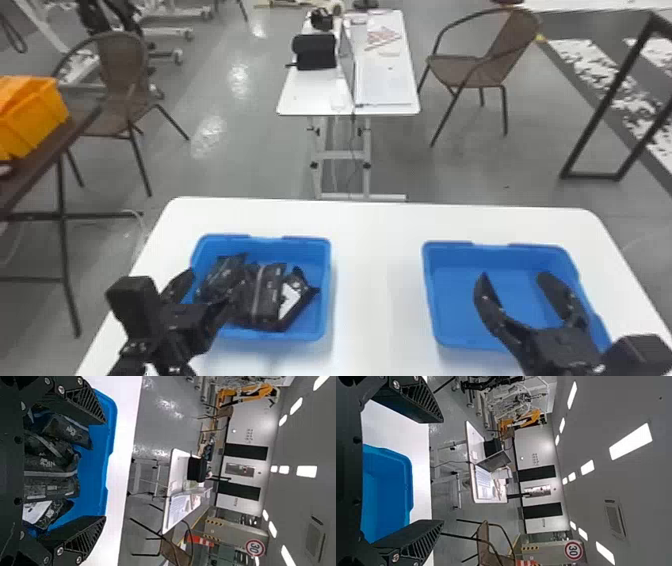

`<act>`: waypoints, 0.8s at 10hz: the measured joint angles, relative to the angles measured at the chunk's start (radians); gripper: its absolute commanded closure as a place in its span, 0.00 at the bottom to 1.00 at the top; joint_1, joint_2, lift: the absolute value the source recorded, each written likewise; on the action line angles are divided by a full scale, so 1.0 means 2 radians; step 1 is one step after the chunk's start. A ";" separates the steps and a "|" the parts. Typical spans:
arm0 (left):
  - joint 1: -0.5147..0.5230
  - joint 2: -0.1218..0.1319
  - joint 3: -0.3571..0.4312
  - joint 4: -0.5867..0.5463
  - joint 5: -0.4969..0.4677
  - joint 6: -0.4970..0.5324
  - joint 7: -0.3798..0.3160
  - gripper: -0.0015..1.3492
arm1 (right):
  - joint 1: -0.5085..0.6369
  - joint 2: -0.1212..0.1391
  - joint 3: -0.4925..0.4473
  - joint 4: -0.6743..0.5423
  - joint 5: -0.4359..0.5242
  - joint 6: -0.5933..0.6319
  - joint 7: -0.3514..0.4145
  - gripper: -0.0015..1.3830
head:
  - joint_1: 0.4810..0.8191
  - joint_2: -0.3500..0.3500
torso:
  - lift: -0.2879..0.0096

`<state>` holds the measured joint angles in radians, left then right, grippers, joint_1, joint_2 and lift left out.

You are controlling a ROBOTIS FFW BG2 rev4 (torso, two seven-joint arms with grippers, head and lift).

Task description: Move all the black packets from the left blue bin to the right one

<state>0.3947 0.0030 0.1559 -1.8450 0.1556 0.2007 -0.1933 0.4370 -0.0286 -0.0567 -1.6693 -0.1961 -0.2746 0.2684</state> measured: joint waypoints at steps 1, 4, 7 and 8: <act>-0.022 0.000 0.004 0.007 0.008 0.059 -0.009 0.14 | -0.001 0.000 0.001 0.002 -0.002 0.000 0.000 0.09 | 0.63 0.58 | 0.97; -0.083 0.000 -0.001 0.050 0.015 0.182 -0.015 0.14 | -0.009 -0.003 0.009 0.010 -0.008 0.000 0.001 0.09 | 0.63 0.54 | 0.97; -0.133 0.000 0.005 0.092 -0.017 0.271 -0.015 0.15 | -0.013 -0.006 0.014 0.016 -0.013 0.000 0.001 0.09 | 0.63 0.56 | 0.97; -0.148 0.000 0.010 0.113 -0.023 0.286 -0.017 0.16 | -0.013 -0.006 0.014 0.017 -0.014 0.000 0.001 0.09 | 0.63 0.56 | 0.97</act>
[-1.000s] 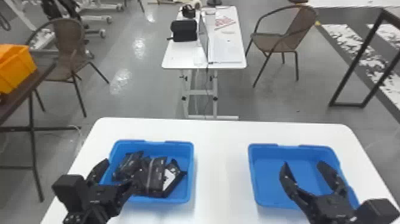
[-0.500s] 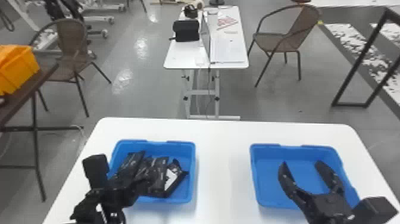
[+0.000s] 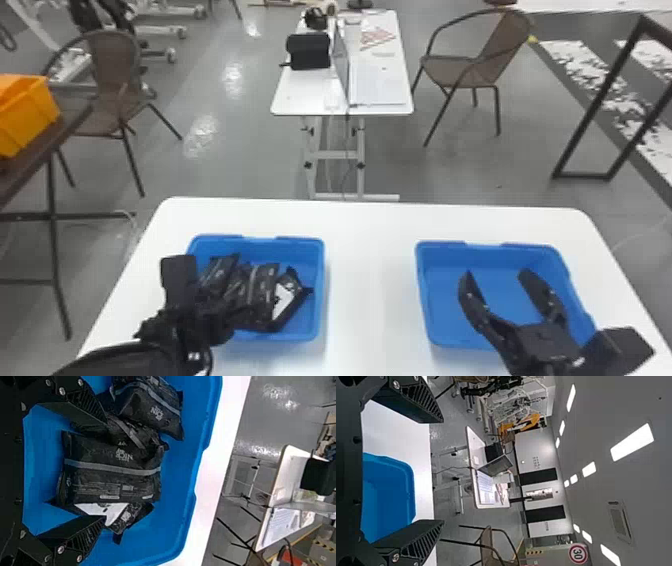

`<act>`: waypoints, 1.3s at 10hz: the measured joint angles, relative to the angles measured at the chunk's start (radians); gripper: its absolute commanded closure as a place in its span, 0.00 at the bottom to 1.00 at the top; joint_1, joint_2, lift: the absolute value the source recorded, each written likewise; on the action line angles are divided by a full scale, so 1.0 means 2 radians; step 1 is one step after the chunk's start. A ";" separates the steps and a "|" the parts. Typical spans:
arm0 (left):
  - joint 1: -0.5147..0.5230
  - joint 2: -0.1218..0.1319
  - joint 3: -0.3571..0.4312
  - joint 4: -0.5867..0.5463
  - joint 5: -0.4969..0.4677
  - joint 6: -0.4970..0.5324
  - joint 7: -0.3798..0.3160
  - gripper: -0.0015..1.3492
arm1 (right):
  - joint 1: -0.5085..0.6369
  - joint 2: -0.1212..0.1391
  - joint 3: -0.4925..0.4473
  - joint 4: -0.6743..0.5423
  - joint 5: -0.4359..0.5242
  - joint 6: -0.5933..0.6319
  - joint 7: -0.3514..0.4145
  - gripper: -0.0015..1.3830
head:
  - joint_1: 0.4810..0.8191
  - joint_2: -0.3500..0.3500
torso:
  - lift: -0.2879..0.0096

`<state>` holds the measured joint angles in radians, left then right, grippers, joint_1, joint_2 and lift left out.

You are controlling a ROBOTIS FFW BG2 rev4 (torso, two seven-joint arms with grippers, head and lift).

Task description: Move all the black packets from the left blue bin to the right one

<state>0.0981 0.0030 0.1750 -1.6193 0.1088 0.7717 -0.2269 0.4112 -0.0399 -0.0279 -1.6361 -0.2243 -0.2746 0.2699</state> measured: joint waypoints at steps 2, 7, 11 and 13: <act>-0.037 0.008 -0.001 0.065 0.005 0.001 -0.018 0.16 | -0.001 0.000 0.000 0.002 -0.002 0.000 0.001 0.09 | 0.63 0.55 | 0.97; -0.102 0.025 -0.004 0.183 0.011 -0.008 -0.090 0.85 | -0.006 0.000 0.002 0.010 -0.007 0.000 0.006 0.09 | 0.63 0.52 | 0.97; -0.081 0.027 0.016 0.163 0.004 -0.053 -0.196 0.90 | -0.007 -0.001 0.004 0.012 -0.012 -0.001 0.008 0.09 | 0.63 0.50 | 0.97; -0.039 0.022 0.042 0.080 0.011 -0.034 -0.232 0.90 | -0.008 -0.001 0.005 0.012 -0.012 -0.001 0.008 0.09 | 0.63 0.52 | 0.97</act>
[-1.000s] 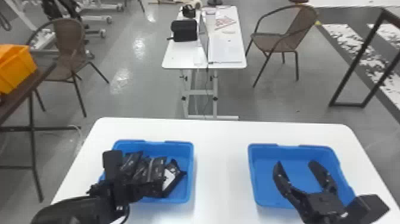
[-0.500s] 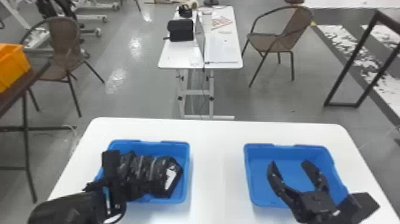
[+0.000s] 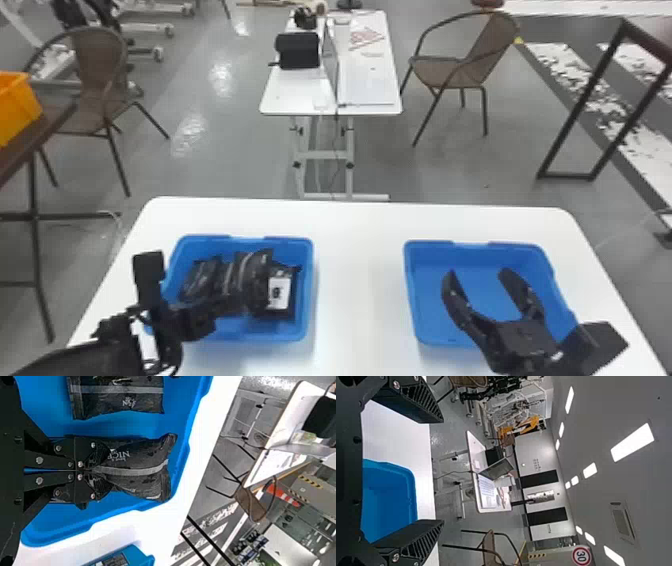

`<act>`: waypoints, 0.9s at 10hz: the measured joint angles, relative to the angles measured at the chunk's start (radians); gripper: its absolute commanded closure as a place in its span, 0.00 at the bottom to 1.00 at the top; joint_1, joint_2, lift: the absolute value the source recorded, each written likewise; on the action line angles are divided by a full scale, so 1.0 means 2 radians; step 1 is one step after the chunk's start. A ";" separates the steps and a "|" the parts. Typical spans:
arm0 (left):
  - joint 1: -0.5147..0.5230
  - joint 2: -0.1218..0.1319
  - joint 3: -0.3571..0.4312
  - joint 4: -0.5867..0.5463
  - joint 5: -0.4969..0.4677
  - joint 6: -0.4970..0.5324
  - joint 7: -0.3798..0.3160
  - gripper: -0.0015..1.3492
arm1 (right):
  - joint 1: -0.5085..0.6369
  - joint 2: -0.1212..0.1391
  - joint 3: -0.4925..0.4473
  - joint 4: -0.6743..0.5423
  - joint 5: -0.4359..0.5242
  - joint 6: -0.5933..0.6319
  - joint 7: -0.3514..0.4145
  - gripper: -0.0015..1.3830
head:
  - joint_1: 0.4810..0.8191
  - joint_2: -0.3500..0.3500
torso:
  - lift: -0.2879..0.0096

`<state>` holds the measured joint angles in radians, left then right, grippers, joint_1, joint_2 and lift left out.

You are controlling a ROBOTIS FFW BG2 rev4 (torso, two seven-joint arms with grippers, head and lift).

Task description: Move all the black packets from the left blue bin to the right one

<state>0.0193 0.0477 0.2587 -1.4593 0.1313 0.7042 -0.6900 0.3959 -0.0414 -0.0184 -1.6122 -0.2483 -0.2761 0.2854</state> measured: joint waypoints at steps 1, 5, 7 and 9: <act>0.017 -0.002 0.011 -0.033 0.002 0.002 -0.034 0.90 | 0.000 0.000 0.001 0.000 -0.001 0.000 0.002 0.09 | 0.63 0.52 | 0.97; -0.004 0.003 -0.006 -0.040 -0.061 -0.101 -0.206 0.90 | -0.041 -0.014 0.025 0.018 -0.035 0.001 0.053 0.08 | 0.63 0.51 | 0.97; -0.051 0.002 -0.045 0.008 -0.091 -0.135 -0.251 0.90 | -0.081 -0.031 0.052 0.035 -0.061 0.019 0.095 0.08 | 0.63 0.49 | 0.97; -0.096 -0.003 -0.092 0.063 -0.093 -0.157 -0.258 0.90 | -0.120 -0.034 0.064 0.050 -0.068 0.055 0.146 0.08 | 0.63 0.46 | 0.97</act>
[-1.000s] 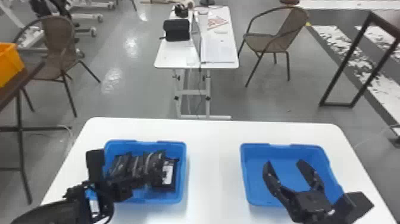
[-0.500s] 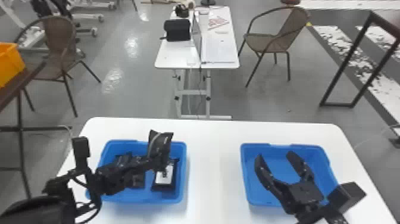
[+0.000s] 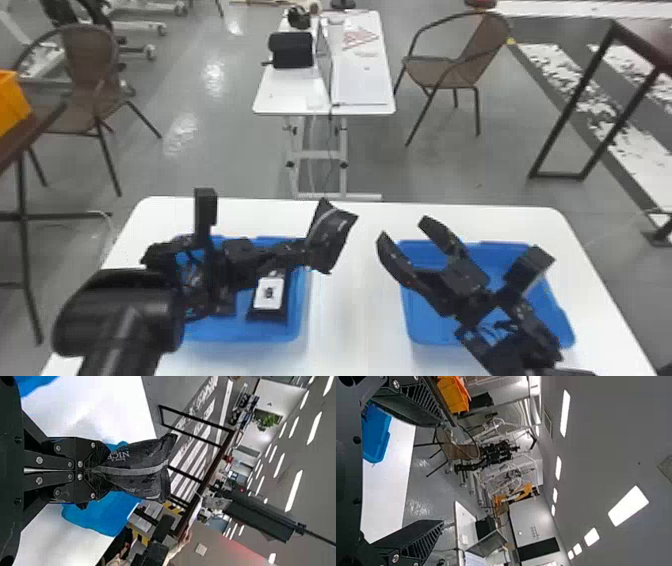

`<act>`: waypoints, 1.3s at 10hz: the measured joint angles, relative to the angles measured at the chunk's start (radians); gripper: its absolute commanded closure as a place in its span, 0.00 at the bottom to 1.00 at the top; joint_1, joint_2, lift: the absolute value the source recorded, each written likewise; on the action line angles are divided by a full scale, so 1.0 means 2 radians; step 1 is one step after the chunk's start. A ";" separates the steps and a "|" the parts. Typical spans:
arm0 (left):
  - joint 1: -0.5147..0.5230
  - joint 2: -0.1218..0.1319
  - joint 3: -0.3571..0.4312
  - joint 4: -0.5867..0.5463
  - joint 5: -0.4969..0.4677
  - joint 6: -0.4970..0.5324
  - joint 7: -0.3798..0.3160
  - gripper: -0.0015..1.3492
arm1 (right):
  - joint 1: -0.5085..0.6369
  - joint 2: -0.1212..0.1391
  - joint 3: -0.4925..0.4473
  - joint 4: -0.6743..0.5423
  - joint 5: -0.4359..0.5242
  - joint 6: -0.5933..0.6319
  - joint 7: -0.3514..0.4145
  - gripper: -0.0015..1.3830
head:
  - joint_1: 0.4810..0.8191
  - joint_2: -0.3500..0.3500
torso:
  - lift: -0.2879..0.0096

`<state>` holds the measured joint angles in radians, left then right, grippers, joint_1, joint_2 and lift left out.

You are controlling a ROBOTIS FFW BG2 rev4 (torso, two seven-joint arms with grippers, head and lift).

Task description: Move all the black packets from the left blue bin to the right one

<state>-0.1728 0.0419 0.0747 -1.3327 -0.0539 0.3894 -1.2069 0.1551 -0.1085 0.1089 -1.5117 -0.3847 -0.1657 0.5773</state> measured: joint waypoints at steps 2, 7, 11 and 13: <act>-0.043 -0.007 -0.044 0.052 0.000 -0.020 -0.001 0.90 | -0.031 0.001 0.016 0.013 -0.009 0.026 0.025 0.08 | 0.63 0.44 | 0.97; -0.071 -0.020 -0.078 0.080 0.010 -0.034 -0.006 0.90 | -0.077 0.017 0.035 0.060 -0.007 0.045 0.043 0.79 | 0.63 0.43 | 0.97; -0.069 -0.021 -0.076 0.080 0.018 -0.035 -0.005 0.85 | -0.074 0.026 0.035 0.077 -0.026 0.013 0.027 0.93 | 0.63 0.42 | 0.97; -0.064 -0.021 -0.070 0.079 0.026 -0.035 0.006 0.54 | -0.074 0.027 0.034 0.079 -0.028 0.004 0.025 0.93 | 0.63 0.42 | 0.97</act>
<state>-0.3007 -0.0003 -0.0661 -1.1747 -0.0021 0.3196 -1.1942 0.0064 -0.0550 0.1768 -1.3539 -0.4400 -0.1570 0.6270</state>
